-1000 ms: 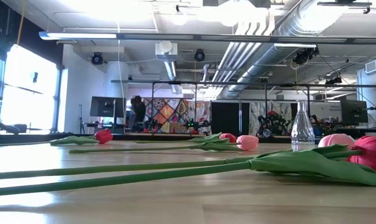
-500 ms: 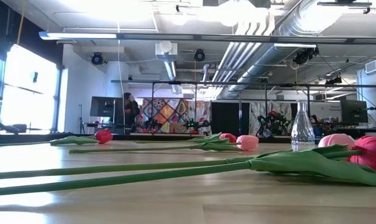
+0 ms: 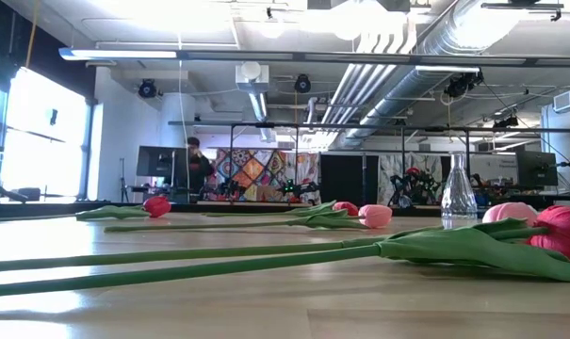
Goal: Sort flowers into vase by color
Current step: Put the white flower into the bottom transparent vase
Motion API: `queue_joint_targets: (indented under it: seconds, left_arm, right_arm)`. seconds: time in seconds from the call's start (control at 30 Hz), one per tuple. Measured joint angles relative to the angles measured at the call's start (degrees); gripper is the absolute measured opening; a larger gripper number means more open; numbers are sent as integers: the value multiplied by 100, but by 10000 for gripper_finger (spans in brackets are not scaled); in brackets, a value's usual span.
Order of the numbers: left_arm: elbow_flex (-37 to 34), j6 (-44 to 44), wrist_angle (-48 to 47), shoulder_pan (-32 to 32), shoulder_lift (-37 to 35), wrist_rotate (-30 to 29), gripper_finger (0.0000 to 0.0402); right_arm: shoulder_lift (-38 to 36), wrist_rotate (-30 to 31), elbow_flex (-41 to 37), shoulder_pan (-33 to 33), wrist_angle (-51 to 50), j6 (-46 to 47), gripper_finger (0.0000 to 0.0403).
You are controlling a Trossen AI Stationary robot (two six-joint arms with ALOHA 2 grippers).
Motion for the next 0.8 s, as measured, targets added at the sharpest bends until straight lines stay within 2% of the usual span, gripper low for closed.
queue_joint_targets:
  seconds: [0.43, 0.63, 0.8]
  left_arm:
    - [-11, -38, 809, 679, 1023, 318, 147]
    - [-11, -110, 1078, 985, 1346, 421, 147]
    - [-11, -111, 1372, 1161, 1530, 488, 147]
  right_arm:
    - [-327, -119, 1, 327, -1339, 447, 144]
    - [-369, -178, -1, 424, -1484, 55, 144]
    - [-369, -436, 1, 424, -1544, 475, 144]
